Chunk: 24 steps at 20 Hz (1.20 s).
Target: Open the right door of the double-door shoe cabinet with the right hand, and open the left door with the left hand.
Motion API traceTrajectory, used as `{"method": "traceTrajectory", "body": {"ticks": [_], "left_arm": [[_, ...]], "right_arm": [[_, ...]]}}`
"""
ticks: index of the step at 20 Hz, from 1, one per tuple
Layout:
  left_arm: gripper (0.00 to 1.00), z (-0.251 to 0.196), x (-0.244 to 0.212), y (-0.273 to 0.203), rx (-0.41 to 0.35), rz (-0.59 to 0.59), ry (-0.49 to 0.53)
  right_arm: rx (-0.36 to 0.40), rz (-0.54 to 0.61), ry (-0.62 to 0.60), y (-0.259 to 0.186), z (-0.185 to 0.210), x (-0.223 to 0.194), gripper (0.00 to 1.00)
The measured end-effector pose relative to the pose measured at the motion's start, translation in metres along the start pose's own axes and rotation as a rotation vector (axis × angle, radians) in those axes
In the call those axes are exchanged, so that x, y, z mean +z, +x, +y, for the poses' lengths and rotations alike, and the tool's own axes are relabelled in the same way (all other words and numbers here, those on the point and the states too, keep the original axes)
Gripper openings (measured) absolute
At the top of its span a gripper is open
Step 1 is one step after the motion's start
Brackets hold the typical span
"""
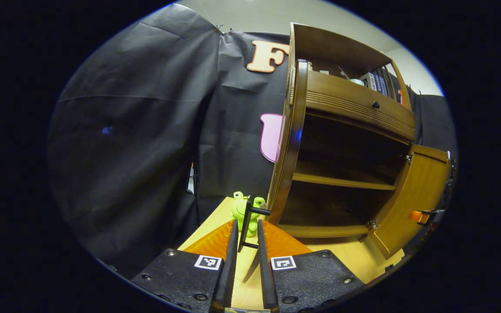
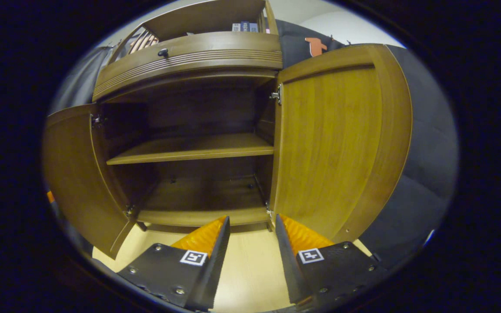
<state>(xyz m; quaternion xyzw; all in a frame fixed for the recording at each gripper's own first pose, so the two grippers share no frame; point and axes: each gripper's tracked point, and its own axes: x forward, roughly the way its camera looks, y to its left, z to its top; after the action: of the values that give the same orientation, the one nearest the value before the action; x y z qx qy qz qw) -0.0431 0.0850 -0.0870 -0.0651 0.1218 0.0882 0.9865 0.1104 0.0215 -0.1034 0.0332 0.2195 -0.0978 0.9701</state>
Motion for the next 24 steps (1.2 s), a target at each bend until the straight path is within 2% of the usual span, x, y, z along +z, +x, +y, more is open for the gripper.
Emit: {"method": "traceTrajectory", "body": {"ticks": [6,7,8,10,11,12,13,14,16,17,20,22,24], "left_arm": [[0.19,-0.023,0.048,-0.019,-0.015,-0.116,0.025],[0.27,-0.028,0.058,-0.023,-0.022,-0.139,0.022],[0.19,-0.035,0.068,-0.024,-0.032,-0.163,0.021],[0.19,-0.050,0.087,-0.027,-0.057,-0.210,0.040],[0.35,-0.056,0.092,-0.027,-0.066,-0.225,0.062],[0.19,-0.063,0.097,-0.026,-0.078,-0.238,0.083],[0.19,-0.071,0.100,-0.024,-0.096,-0.246,0.102],[0.27,-0.080,0.102,-0.023,-0.114,-0.254,0.117],[0.31,-0.097,0.103,-0.015,-0.152,-0.255,0.139],[0.27,-0.105,0.101,-0.011,-0.172,-0.253,0.139],[0.27,-0.129,0.098,0.000,-0.235,-0.245,0.109],[0.27,-0.140,0.093,0.008,-0.258,-0.233,0.124],[0.27,-0.156,0.089,0.018,-0.285,-0.228,0.154]], "right_arm": [[0.010,-0.027,-0.006,0.011,-0.005,0.013,0.62],[0.012,-0.034,-0.006,0.013,-0.005,0.015,0.62],[0.015,-0.043,-0.008,0.015,-0.003,0.019,0.62],[0.022,-0.064,-0.012,0.018,-0.001,0.027,0.62],[0.028,-0.074,-0.012,0.019,0.001,0.032,0.59],[0.034,-0.084,-0.009,0.020,0.004,0.036,0.62],[0.042,-0.096,-0.004,0.020,0.007,0.041,0.59],[0.050,-0.109,0.001,0.021,0.010,0.047,0.62],[0.063,-0.140,0.012,0.021,0.017,0.059,0.62],[0.068,-0.156,0.017,0.020,0.020,0.065,0.62],[0.081,-0.194,0.019,0.014,0.028,0.078,0.65],[0.076,-0.227,0.004,0.006,0.027,0.090,0.58],[0.068,-0.258,-0.011,-0.003,0.025,0.100,0.58]]}}
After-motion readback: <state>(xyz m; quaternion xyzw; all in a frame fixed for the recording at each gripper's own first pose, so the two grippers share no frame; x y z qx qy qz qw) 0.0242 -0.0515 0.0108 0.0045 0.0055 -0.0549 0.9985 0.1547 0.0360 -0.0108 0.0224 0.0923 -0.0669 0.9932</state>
